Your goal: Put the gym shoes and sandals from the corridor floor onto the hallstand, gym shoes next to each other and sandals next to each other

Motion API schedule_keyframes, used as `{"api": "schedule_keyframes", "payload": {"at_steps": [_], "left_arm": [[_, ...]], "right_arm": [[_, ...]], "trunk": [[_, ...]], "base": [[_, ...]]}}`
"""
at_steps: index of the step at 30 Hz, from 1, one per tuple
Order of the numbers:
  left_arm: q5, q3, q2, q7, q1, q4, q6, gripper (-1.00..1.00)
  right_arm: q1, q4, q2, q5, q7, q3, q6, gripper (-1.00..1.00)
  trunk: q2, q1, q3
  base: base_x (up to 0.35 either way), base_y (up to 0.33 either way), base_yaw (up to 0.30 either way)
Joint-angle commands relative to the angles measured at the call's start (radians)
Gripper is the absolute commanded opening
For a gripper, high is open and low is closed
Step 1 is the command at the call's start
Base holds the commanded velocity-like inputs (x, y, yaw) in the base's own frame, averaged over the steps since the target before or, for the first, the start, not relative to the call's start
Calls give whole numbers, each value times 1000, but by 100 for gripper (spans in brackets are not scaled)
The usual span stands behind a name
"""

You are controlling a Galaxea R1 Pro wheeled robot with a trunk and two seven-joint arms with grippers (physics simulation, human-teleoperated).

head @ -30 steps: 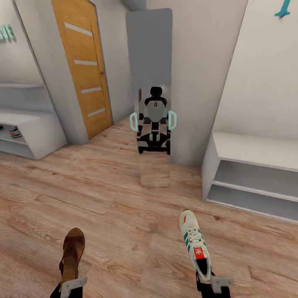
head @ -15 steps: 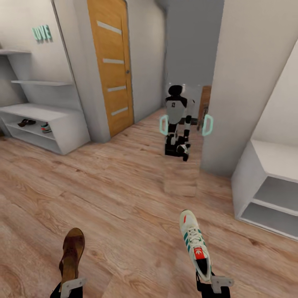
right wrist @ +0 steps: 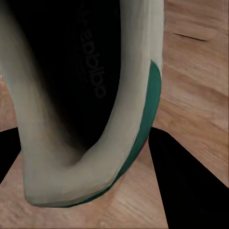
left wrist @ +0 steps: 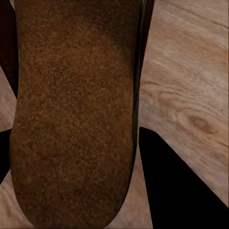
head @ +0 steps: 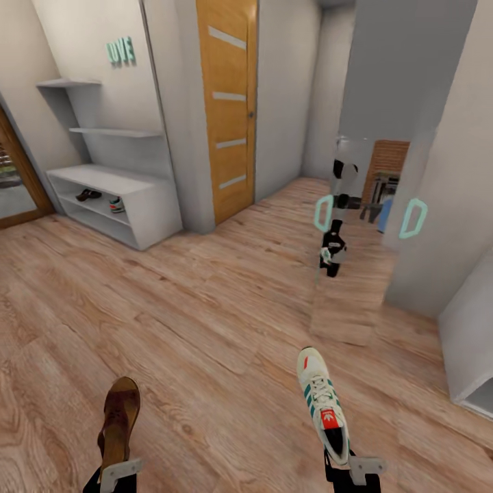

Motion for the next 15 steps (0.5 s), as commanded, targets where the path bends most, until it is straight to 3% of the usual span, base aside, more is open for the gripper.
{"api": "schedule_keyframes", "payload": {"at_steps": [1, 10, 15], "left_arm": [[-8, 0, 0, 4, -1, 1, -2, -100], [-9, -4, 0, 4, -1, 1, 0, -100], [-9, -4, 0, 4, -1, 1, -1, -100]], "right_arm": [[0, 0, 1, 10, -5, -5, -3, -100], [0, 0, 1, 10, -5, -5, -3, -100], [0, 0, 1, 10, -5, -5, -3, -100]], "trunk": [[0, 0, -2], [0, 0, -10], [0, 0, -15]], "base": [[50, 36, 253], [12, 7, 253], [190, 11, 252]]}}
